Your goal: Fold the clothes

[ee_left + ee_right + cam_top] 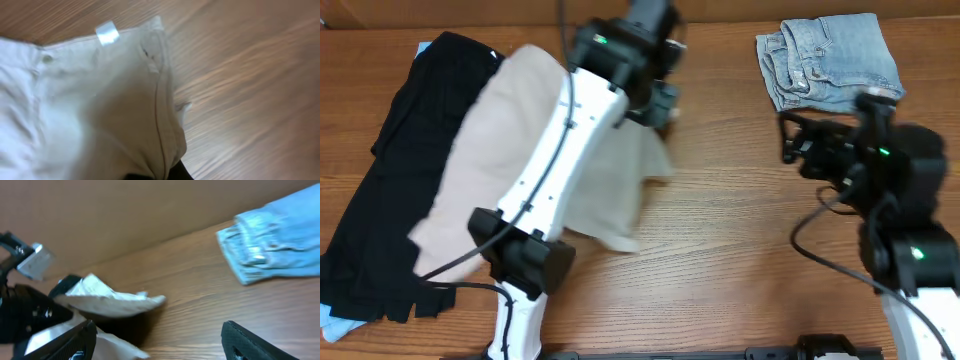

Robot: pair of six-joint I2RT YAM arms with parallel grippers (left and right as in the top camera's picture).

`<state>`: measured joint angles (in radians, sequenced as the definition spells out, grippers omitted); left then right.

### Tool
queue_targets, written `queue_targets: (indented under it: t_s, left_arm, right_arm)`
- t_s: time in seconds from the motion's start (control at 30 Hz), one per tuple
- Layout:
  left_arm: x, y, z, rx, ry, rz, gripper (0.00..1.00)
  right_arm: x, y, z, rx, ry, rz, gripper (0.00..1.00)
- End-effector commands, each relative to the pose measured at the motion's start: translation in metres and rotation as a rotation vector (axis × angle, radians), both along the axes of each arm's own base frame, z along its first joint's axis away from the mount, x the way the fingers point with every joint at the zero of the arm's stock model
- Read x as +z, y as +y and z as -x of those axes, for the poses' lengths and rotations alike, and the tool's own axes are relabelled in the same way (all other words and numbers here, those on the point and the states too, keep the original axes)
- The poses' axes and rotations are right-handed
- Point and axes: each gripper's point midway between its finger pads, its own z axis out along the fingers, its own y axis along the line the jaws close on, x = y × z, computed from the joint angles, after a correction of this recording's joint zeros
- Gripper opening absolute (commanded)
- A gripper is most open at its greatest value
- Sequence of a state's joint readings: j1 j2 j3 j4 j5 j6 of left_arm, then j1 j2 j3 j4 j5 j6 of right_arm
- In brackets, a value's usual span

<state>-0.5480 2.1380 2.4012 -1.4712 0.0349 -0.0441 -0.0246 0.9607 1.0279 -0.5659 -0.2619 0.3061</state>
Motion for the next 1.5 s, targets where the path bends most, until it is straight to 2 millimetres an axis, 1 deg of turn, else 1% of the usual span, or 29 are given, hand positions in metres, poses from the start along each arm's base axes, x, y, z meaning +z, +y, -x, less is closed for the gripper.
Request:
queue_targets:
  t_s: [0.0,0.07,0.17,0.23,0.27,0.3,0.33,0.37,0.4,0.43,0.47,0.53,0.6,0.63,0.67,0.73,0.87,1.0,1.03,1.1,1.2,1.3,1.33,1.47]
  left_arm:
    - [-0.015,-0.035,0.009,-0.092,0.025,0.029,0.04]
    - [-0.031,-0.056,0.012,-0.128,0.060,0.055,0.04]
    - [-0.057,-0.082,0.016,-0.175,0.123,0.104,0.04]
    - [-0.075,-0.091,0.014,-0.187,0.152,0.110,0.04]
    - [-0.082,-0.091,0.012,-0.190,0.156,0.102,0.09]
    - [-0.085,-0.089,0.010,-0.195,0.153,0.090,0.41]
    - [-0.086,-0.084,0.007,-0.183,0.147,0.079,0.63]
    - [-0.085,-0.078,0.002,-0.167,0.137,0.066,0.93]
    - [-0.080,-0.069,-0.005,-0.147,0.122,0.058,1.00]
    - [-0.075,-0.060,-0.011,-0.126,0.108,0.056,1.00]
    - [-0.066,-0.047,-0.021,-0.094,0.089,0.054,1.00]
    - [-0.052,-0.028,-0.033,-0.051,0.067,0.065,1.00]
    - [-0.034,0.002,-0.048,0.012,0.045,0.077,1.00]
    - [-0.027,0.025,-0.057,0.059,0.034,0.075,1.00]
    - [-0.023,0.043,-0.063,0.098,0.028,0.061,1.00]
    - [-0.025,0.093,-0.075,0.198,0.022,-0.015,1.00]
    - [-0.042,0.175,-0.085,0.365,0.066,-0.108,1.00]
    - [-0.061,0.238,-0.087,0.546,0.126,-0.099,1.00]
    - [-0.069,0.257,-0.088,0.592,0.143,-0.086,1.00]
    - [-0.081,0.276,-0.088,0.634,0.168,-0.058,1.00]
    - [-0.103,0.298,-0.086,0.680,0.204,-0.030,0.99]
    - [-0.125,0.308,-0.083,0.700,0.233,-0.033,0.99]
    - [-0.141,0.311,-0.082,0.706,0.243,-0.039,0.99]
    - [-0.163,0.318,-0.083,0.719,0.241,-0.044,1.00]
  right_arm:
    - [0.014,-0.016,0.009,-0.052,-0.029,-0.004,0.84]
    - [0.013,-0.020,0.013,-0.068,-0.019,-0.004,0.84]
    - [0.011,-0.021,0.015,-0.070,-0.008,-0.002,0.84]
    - [0.010,-0.021,0.014,-0.070,-0.006,-0.002,0.84]
    - [0.010,-0.021,0.014,-0.070,-0.006,-0.002,0.84]
    - [0.010,-0.022,0.014,-0.073,-0.007,0.000,0.84]
    - [0.010,-0.023,0.014,-0.078,-0.007,0.002,0.84]
    - [0.010,-0.024,0.014,-0.085,-0.006,0.005,0.84]
    - [0.010,-0.025,0.014,-0.092,-0.005,0.009,0.84]
    - [0.010,-0.026,0.014,-0.094,-0.005,0.010,0.84]
    - [0.009,-0.026,0.013,-0.094,-0.003,0.009,0.84]
    - [0.007,-0.026,0.012,-0.094,0.002,0.009,0.84]
    - [0.004,-0.026,0.010,-0.094,0.014,0.008,0.84]
    - [0.001,-0.026,0.008,-0.094,0.025,0.008,0.84]
    - [-0.002,-0.026,0.007,-0.094,0.036,0.007,0.84]
    - [-0.011,-0.027,0.003,-0.093,0.065,0.006,0.85]
    - [-0.028,-0.026,-0.006,-0.082,0.124,-0.002,0.85]
    - [-0.045,-0.021,-0.015,-0.052,0.180,-0.023,0.85]
    - [-0.051,-0.018,-0.018,-0.034,0.196,-0.035,0.85]
    - [-0.057,-0.015,-0.021,-0.018,0.213,-0.047,0.85]
    - [-0.066,-0.012,-0.027,-0.001,0.236,-0.059,0.85]
    - [-0.075,-0.012,-0.032,-0.001,0.261,-0.061,0.85]
    - [-0.080,-0.012,-0.034,-0.001,0.275,-0.062,0.85]
    - [-0.087,-0.012,-0.036,-0.001,0.296,-0.064,0.85]
